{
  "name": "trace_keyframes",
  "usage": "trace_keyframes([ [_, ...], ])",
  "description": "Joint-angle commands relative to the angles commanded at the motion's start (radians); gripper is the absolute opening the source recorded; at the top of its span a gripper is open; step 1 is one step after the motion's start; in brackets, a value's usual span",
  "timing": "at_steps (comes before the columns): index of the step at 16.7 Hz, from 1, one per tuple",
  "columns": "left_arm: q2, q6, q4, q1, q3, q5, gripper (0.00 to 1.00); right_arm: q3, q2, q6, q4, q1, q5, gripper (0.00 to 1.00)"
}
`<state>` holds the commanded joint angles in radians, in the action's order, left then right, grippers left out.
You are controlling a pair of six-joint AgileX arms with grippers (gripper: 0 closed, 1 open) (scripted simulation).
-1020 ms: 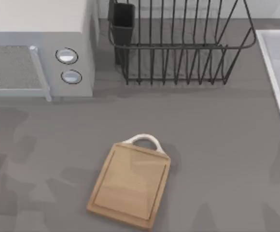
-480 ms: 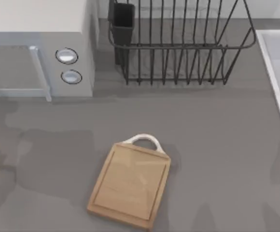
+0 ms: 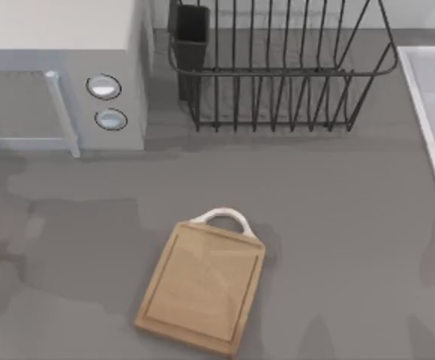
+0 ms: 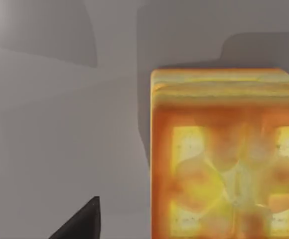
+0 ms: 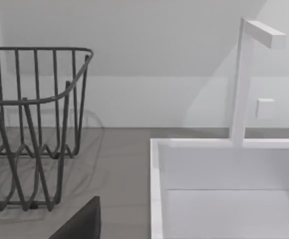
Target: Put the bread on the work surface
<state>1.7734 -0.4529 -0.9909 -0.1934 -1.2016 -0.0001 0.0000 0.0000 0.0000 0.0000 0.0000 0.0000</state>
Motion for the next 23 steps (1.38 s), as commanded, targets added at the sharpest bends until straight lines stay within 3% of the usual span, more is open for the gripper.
trace_keyframes([
  [7, 0.092, -0.001, 0.226, 0.002, 0.148, -0.001, 1.00, 0.000, 0.000, 0.000, 0.000, 0.000, 0.000, 1.00],
  [13, 0.128, -0.005, 0.258, -0.006, 0.138, 0.001, 1.00, 0.000, 0.000, 0.000, 0.000, 0.000, 0.000, 1.00],
  [23, 0.128, -0.005, 0.258, -0.006, 0.138, 0.001, 0.25, 0.000, 0.000, 0.000, 0.000, 0.000, 0.000, 1.00],
])
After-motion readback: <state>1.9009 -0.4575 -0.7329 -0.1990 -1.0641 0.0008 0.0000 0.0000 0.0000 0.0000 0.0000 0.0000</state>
